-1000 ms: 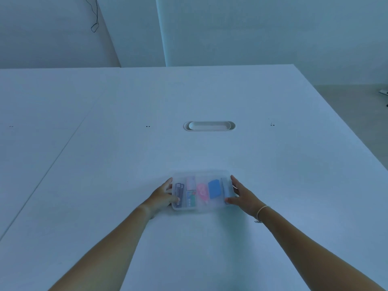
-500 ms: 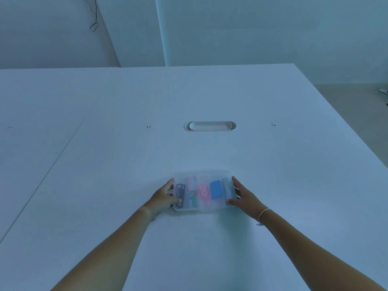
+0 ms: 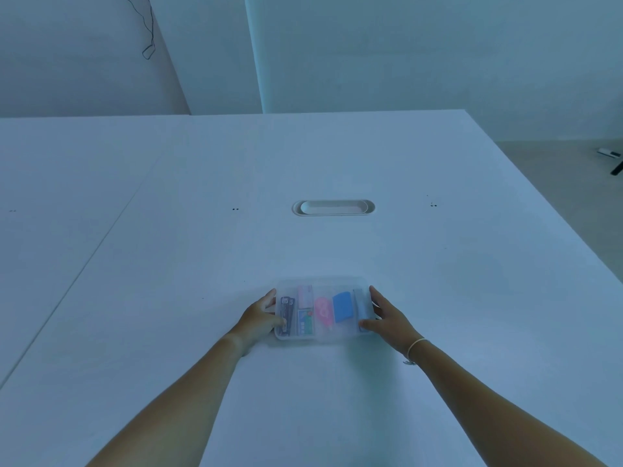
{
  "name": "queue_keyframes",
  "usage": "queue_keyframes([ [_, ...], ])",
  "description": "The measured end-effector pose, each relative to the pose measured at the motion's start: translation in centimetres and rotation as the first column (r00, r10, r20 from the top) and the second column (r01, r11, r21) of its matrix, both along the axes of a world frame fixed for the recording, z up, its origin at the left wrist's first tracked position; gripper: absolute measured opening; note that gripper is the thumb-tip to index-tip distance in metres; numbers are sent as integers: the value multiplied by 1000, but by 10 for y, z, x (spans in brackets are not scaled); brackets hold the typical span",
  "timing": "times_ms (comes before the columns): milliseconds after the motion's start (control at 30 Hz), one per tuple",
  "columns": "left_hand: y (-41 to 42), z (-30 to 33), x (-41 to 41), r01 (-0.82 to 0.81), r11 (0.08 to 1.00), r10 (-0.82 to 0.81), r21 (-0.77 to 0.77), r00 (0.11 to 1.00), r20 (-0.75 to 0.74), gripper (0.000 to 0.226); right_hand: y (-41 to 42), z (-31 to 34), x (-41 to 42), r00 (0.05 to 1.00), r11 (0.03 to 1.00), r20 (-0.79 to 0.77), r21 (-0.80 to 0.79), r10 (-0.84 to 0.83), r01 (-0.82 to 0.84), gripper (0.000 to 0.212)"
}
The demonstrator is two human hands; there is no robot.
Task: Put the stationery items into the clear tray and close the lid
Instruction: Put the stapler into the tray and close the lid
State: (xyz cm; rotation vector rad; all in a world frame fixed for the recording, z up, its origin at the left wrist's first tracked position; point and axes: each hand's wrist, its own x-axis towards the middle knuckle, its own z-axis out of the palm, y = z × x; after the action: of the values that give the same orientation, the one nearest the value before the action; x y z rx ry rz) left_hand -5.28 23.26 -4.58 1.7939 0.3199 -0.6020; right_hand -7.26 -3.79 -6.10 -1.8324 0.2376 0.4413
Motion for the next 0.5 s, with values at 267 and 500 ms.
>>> queue_keyframes([
  [267,0,-2,0,-30,1000,30,-1,1000,3,75,3,3,1,999,999,-1,10,-45,45,75],
  [500,-4,2,12,-30,999,29,19,999,20,73,6,8,16,998,998,2,-20,-57,57,72],
])
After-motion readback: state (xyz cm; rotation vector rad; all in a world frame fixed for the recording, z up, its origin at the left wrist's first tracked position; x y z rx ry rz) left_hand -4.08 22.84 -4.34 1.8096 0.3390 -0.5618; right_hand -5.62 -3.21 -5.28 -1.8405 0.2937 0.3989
